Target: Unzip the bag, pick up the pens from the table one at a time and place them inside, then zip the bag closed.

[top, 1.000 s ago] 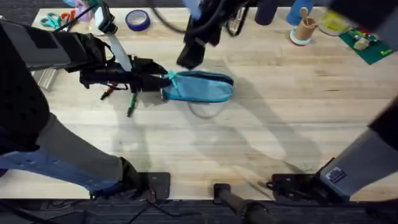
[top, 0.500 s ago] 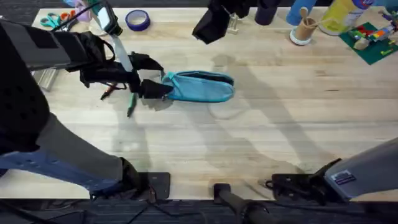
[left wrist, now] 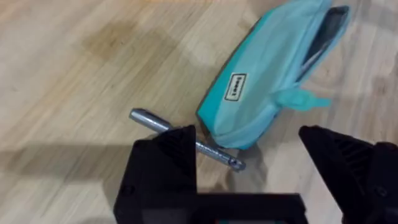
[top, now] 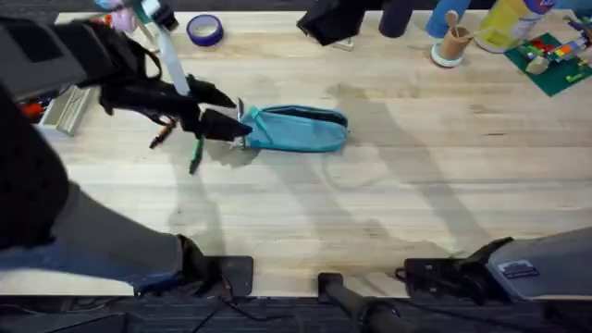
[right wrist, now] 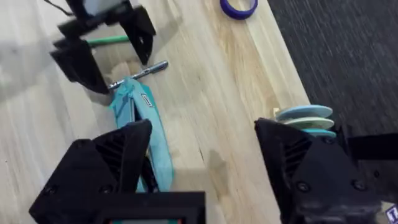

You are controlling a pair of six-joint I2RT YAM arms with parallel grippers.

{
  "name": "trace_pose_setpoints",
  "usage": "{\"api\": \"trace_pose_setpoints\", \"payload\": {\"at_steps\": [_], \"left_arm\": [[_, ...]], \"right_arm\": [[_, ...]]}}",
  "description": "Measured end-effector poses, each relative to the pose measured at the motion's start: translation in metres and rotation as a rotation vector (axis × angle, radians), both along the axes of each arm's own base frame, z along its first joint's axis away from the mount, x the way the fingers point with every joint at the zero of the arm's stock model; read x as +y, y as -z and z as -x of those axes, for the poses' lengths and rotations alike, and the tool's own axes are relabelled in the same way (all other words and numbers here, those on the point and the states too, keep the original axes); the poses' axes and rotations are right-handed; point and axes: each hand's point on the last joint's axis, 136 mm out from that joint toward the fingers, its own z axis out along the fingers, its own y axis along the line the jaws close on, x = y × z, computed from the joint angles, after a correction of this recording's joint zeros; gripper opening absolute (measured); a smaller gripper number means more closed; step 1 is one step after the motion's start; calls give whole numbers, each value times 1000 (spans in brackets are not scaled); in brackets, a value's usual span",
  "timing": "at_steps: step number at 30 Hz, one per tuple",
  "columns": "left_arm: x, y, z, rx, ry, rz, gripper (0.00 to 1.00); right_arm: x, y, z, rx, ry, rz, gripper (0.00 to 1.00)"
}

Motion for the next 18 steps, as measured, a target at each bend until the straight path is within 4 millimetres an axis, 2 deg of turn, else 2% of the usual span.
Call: {"api": "trace_pose_setpoints", "payload": {"at_steps": [6,13,15,18], "left_arm": [[4,-48,5,-93,-1,-85,995],[9,-83,26,-150,-45,-201,996],[10,-94,30,-171,-71,-224,995],[10,-112,37,-218,-108,-247,995]], "right_arm": [[-8,3,-3,22,28,1,997],[-24,20,9,127,61,45,980],[-29,27,17,174,66,69,886],[-35,36,28,231,70,100,480]]}}
